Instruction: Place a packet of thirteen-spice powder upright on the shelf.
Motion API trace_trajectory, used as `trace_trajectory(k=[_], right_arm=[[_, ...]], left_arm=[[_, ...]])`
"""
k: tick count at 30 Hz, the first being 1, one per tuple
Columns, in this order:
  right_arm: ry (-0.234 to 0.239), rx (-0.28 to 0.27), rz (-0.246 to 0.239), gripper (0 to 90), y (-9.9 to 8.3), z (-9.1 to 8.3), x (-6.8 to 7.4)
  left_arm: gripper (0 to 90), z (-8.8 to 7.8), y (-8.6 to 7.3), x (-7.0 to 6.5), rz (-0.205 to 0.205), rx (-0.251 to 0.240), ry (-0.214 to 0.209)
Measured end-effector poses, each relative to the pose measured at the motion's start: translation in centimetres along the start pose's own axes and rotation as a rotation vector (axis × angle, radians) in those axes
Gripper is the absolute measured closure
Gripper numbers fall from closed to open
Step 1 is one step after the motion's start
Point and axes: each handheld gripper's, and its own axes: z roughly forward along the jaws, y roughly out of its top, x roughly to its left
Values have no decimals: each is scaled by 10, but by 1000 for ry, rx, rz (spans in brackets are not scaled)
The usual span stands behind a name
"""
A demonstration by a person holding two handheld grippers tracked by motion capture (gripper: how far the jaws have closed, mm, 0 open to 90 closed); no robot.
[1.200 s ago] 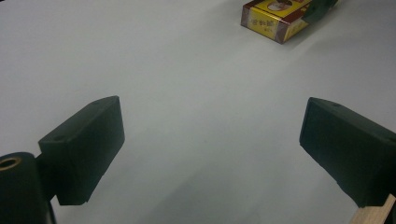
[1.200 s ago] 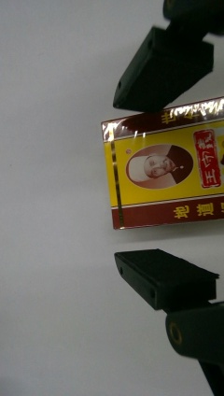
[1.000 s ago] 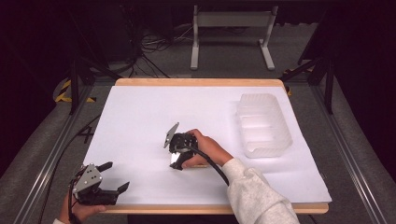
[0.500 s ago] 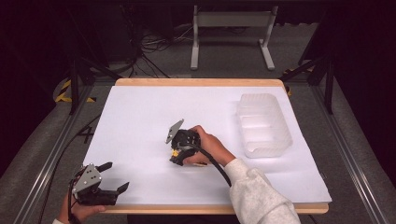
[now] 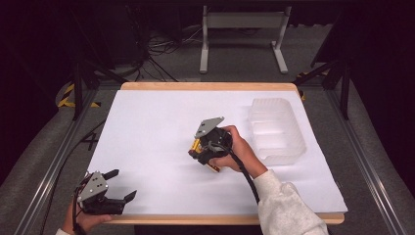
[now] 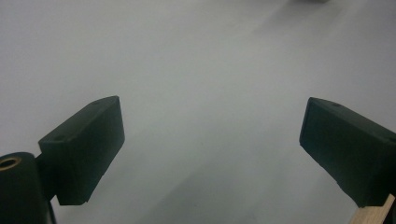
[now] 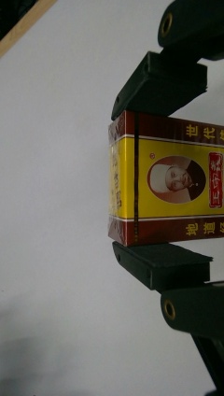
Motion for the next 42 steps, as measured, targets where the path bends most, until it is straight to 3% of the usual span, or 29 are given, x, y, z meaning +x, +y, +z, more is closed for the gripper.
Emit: trace_trajectory(k=[7, 11, 20, 30, 42], right_arm=[[-62, -62, 57, 329, -5, -17, -3], [-116, -82, 74, 329, -6, -24, -5], [-186, -144, 116, 329, -9, -36, -11], [-240, -161, 143, 330, -15, -53, -20], [-354, -210, 205, 330, -30, -85, -41]], left_arm=[[73, 0, 1, 1, -4, -9, 3], [73, -1, 0, 1, -5, -8, 4], [73, -1, 0, 1, -5, -9, 2], [74, -1, 0, 1, -5, -13, -5], [75, -1, -1, 1, -7, -15, -7]])
